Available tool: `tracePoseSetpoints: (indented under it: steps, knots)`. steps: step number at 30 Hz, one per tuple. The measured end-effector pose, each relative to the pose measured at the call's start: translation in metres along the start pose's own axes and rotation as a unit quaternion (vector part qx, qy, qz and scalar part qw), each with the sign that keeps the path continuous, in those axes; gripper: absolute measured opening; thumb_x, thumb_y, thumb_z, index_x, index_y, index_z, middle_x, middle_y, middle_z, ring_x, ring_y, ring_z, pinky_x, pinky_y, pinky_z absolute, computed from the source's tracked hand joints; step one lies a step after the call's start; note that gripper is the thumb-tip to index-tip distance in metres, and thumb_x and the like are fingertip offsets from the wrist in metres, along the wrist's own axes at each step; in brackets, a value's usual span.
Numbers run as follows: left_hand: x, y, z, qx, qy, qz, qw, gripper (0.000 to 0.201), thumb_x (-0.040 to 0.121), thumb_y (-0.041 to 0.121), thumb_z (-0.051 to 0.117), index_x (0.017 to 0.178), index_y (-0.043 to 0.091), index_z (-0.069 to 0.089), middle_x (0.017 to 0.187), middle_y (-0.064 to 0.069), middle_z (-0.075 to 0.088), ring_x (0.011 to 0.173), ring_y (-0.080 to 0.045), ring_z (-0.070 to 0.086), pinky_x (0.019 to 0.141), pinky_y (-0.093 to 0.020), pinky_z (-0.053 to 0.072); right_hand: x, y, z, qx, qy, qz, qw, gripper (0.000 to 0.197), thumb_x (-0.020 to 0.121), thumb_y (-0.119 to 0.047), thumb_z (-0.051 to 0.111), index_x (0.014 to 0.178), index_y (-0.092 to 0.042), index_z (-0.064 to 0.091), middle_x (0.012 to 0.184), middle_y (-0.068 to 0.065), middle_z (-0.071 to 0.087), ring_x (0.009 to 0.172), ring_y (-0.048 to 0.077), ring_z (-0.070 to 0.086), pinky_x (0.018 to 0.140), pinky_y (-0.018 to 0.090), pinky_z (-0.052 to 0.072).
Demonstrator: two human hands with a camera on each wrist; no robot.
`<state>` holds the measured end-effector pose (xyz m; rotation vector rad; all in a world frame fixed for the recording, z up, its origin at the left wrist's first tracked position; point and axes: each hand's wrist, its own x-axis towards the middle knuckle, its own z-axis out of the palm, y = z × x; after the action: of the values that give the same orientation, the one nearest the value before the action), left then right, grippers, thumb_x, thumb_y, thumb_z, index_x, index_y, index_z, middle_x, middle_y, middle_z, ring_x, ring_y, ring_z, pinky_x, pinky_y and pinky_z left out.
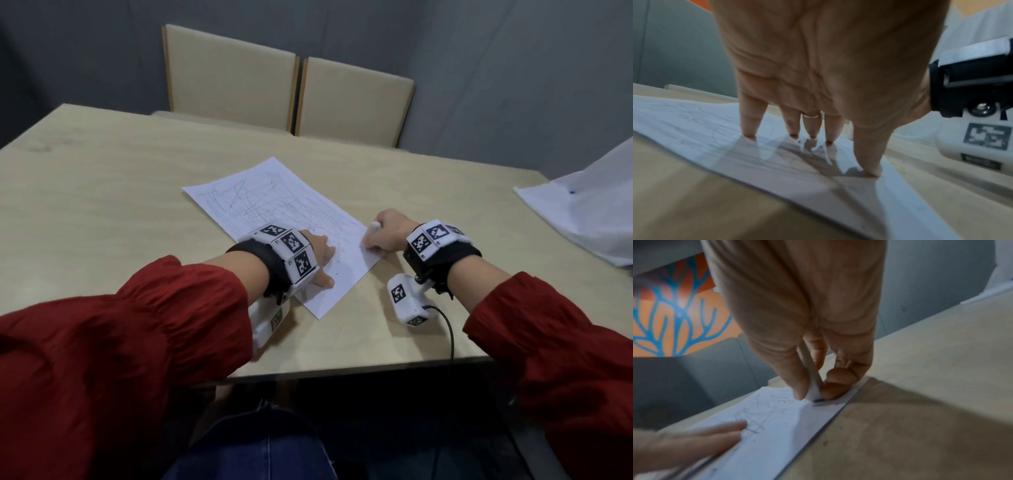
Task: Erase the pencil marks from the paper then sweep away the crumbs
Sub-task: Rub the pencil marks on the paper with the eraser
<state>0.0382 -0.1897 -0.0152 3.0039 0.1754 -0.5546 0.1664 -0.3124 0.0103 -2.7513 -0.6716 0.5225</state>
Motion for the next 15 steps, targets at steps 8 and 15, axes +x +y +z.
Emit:
tracePoseSetpoints:
  steps: [8,15]
  knots:
    - [0.002,-0.021,-0.028,-0.095,0.042,-0.034,0.994,0.046,0.079,0.038,0.077,0.12,0.024,0.061,0.123,-0.001,0.064,0.106,-0.017,0.06,0.082,-0.024,0.04,0.004,-0.008,-0.004,-0.127,-0.016,-0.052,0.99,0.025,0.082,-0.013,0.066,0.103,-0.011,0.052,0.102,0.008,0.056,0.092,0.025,0.052,0.068,0.027,0.04]
    - [0.001,-0.035,-0.04,-0.174,0.181,-0.032,0.967,0.063,0.085,0.031,0.073,0.141,0.017,0.048,0.143,0.0,0.05,0.129,-0.017,0.048,0.105,-0.028,0.035,0.008,-0.007,-0.008,-0.075,0.037,-0.15,0.985,0.01,0.082,-0.009,0.055,0.086,-0.015,0.049,0.092,0.005,0.057,0.082,0.024,0.052,0.057,0.027,0.039]
